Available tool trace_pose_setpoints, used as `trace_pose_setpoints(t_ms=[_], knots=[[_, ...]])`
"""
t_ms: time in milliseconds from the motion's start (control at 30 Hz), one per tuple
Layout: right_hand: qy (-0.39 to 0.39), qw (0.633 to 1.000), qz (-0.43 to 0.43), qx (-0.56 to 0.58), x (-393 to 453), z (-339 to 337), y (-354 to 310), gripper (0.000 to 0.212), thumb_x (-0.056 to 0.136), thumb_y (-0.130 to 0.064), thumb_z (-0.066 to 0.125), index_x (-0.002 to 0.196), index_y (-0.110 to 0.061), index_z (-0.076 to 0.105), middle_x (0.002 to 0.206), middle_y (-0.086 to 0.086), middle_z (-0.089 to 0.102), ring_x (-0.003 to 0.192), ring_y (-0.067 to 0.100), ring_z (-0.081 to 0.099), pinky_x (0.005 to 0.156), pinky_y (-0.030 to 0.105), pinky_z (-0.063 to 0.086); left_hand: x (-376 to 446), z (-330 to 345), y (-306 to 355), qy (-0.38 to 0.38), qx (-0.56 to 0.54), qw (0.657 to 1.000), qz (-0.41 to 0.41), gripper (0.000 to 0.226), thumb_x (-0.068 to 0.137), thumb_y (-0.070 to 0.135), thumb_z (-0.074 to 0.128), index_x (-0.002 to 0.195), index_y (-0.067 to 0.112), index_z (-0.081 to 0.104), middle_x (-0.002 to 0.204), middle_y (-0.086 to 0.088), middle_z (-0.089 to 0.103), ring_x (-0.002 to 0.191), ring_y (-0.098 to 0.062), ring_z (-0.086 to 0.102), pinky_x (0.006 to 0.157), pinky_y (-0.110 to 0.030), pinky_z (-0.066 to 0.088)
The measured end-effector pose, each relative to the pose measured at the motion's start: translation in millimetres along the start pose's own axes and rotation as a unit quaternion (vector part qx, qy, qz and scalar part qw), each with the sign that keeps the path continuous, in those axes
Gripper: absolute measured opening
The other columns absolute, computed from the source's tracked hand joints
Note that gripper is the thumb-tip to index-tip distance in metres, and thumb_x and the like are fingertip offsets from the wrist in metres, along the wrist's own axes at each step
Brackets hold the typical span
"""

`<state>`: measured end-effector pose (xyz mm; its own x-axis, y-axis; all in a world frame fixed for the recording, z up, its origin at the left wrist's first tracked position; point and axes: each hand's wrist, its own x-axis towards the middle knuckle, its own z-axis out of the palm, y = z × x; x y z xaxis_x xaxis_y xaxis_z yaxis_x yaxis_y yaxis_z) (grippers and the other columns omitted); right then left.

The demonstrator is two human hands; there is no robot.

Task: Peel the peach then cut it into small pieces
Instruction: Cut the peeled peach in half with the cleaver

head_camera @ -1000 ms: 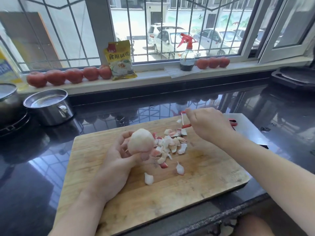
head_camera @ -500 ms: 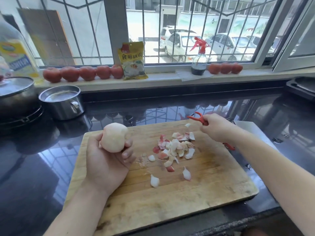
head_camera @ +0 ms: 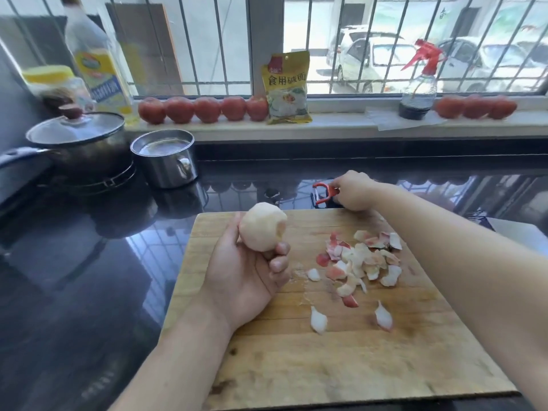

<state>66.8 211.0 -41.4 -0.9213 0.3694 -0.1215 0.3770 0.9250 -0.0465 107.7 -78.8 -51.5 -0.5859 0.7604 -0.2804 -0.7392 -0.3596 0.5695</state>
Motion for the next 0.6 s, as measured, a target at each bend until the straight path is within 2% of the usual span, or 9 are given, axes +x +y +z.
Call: trace_pose_setpoints(t_ms=[100, 167, 233, 300, 433, 533, 600], knots=[[0.015, 1.0, 0.007, 0.019, -5, 2, 1, 0.04, 0.102, -0.028, 0.054, 0.142, -0.026, 0.057, 0.141, 0.012, 0.052, 0.125, 0.034, 0.048, 0.105, 0.048, 0.045, -1, -1, 1, -0.001, 0.004, 1.0, 0.008, 0.063, 0.102, 0.061, 0.036, 0.096, 0.008, 0.07, 0.071, -0.009, 0.054, 0.046, -0.016, 0.047, 0.045, -0.024, 0.037], [0.095, 0.992, 0.019, 0.084, -24, 3, 3, 0.042, 0.102, -0.023, 0.053, 0.144, -0.026, 0.054, 0.145, 0.009, 0.048, 0.132, 0.031, 0.04, 0.108, 0.046, 0.039, -2, -2, 1, -0.003, -0.008, 1.0, 0.014, 0.063, 0.101, 0.058, 0.039, 0.091, 0.006, 0.072, 0.073, -0.011, 0.057, 0.051, -0.019, 0.05, 0.045, -0.025, 0.042], [0.177, 0.973, 0.032, 0.148, -61, 3, 7, 0.036, 0.102, -0.019, 0.049, 0.135, -0.022, 0.062, 0.137, 0.009, 0.053, 0.128, 0.028, 0.042, 0.107, 0.043, 0.038, -2, -2, 0, -0.008, -0.006, 1.0, 0.029, 0.053, 0.099, 0.051, 0.046, 0.093, 0.004, 0.069, 0.077, -0.014, 0.059, 0.057, -0.022, 0.051, 0.047, -0.027, 0.043], [0.211, 0.96, 0.063, 0.173, -114, 9, 19, 0.032, 0.1, -0.02, 0.047, 0.122, -0.018, 0.07, 0.124, 0.01, 0.059, 0.118, 0.029, 0.048, 0.104, 0.044, 0.043, -3, 1, -1, -0.012, 0.026, 0.999, 0.039, 0.043, 0.094, 0.045, 0.051, 0.1, 0.004, 0.065, 0.082, -0.019, 0.059, 0.059, -0.024, 0.051, 0.048, -0.027, 0.043], [0.265, 0.936, 0.205, 0.11, -217, 34, 65, 0.032, 0.093, -0.024, 0.049, 0.11, -0.017, 0.074, 0.113, 0.013, 0.058, 0.107, 0.035, 0.047, 0.096, 0.043, 0.04, -6, 11, -6, -0.011, 0.091, 0.995, 0.033, 0.041, 0.092, 0.04, 0.058, 0.11, 0.005, 0.071, 0.095, -0.022, 0.065, 0.067, -0.026, 0.057, 0.05, -0.027, 0.052], [0.233, 0.918, 0.314, 0.069, -254, 46, 93, 0.027, 0.096, -0.024, 0.052, 0.115, -0.013, 0.067, 0.121, 0.016, 0.053, 0.115, 0.038, 0.042, 0.097, 0.045, 0.039, -8, 15, -11, 0.006, 0.125, 0.991, 0.048, 0.033, 0.098, 0.034, 0.057, 0.1, 0.011, 0.081, 0.102, -0.018, 0.068, 0.071, -0.027, 0.059, 0.051, -0.027, 0.053], [0.196, 0.917, 0.345, 0.032, -263, 50, 103, 0.03, 0.098, -0.028, 0.051, 0.121, -0.01, 0.061, 0.129, 0.019, 0.049, 0.121, 0.039, 0.04, 0.096, 0.045, 0.04, -10, 18, -13, 0.023, 0.141, 0.987, 0.075, 0.03, 0.107, 0.034, 0.048, 0.108, 0.018, 0.073, 0.103, -0.014, 0.068, 0.069, -0.026, 0.057, 0.05, -0.027, 0.051]])
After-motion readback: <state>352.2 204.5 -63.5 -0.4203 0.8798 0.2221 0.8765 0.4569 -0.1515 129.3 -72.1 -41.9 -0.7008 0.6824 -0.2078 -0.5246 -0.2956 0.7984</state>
